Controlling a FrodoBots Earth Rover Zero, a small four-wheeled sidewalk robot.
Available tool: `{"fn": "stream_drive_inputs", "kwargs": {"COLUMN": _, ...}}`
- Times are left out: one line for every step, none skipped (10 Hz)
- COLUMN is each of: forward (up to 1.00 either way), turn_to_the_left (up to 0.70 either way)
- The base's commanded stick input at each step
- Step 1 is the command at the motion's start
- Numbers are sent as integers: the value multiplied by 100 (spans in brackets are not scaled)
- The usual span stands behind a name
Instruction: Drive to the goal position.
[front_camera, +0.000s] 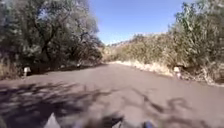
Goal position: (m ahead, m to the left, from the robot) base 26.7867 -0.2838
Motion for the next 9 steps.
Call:
{"fn": "stream_drive_inputs", "kwargs": {"forward": 85, "turn_to_the_left": 0}}
{"fn": "stream_drive_inputs", "kwargs": {"forward": 85, "turn_to_the_left": 0}}
{"fn": "stream_drive_inputs", "kwargs": {"forward": 85, "turn_to_the_left": 0}}
{"fn": "stream_drive_inputs", "kwargs": {"forward": 85, "turn_to_the_left": 0}}
{"fn": "stream_drive_inputs", "kwargs": {"forward": 85, "turn_to_the_left": 0}}
{"fn": "stream_drive_inputs", "kwargs": {"forward": 85, "turn_to_the_left": 0}}
{"fn": "stream_drive_inputs", "kwargs": {"forward": 85, "turn_to_the_left": 0}}
{"fn": "stream_drive_inputs", "kwargs": {"forward": 85, "turn_to_the_left": 0}}
{"fn": "stream_drive_inputs", "kwargs": {"forward": 85, "turn_to_the_left": 0}}
